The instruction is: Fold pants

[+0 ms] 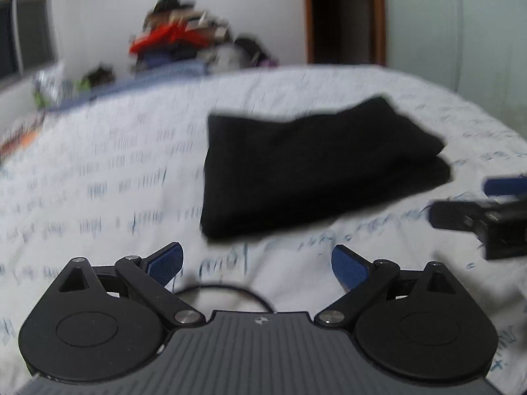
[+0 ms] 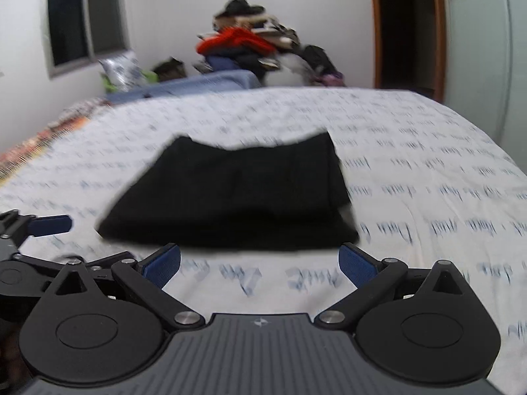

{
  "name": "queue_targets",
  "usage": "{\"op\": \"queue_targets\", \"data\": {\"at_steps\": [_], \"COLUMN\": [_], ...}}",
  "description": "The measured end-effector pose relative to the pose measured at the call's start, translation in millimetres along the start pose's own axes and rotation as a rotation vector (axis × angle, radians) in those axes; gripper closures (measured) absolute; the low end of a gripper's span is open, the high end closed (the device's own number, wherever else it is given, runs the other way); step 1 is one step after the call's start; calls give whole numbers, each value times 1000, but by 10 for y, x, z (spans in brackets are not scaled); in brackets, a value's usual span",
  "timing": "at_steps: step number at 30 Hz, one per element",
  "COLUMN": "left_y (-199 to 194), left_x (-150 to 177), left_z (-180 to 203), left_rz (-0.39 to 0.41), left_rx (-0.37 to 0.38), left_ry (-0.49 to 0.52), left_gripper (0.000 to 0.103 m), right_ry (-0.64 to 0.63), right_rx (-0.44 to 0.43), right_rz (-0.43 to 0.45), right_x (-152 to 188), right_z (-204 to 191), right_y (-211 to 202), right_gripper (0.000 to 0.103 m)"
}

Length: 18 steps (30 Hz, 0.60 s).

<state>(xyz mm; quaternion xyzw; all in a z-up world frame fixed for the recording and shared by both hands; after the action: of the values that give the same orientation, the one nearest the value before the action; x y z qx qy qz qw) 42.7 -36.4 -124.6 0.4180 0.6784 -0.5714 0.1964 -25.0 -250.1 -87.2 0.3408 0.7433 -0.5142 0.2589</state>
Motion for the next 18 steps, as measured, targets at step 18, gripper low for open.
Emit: {"op": "queue_targets", "data": {"at_steps": [18], "left_y": [98], "left_x": [116], "left_z": [-104], "left_rz": [-39], "left_rx": [-7], "left_ry": [-98], "left_gripper": [0], "right_ry": [-29], "right_rx": [114], "right_rz": [-27], "right_x": [290], "right_z": [-173], "right_y": [320], "right_gripper": [0]}}
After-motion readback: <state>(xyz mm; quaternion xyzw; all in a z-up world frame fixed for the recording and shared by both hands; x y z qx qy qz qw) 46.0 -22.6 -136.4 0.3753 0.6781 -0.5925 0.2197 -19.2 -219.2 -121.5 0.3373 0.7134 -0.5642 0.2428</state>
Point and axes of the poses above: each gripper's, at about its wrist camera, not at the fingertips, and y roughly the way its jaws point, z to its right, x to its underside, the point moved 4 cm from there along y, roughly the way its jaws point, and after that the axes turned 13 degrees about y, right-handed, at the moved point
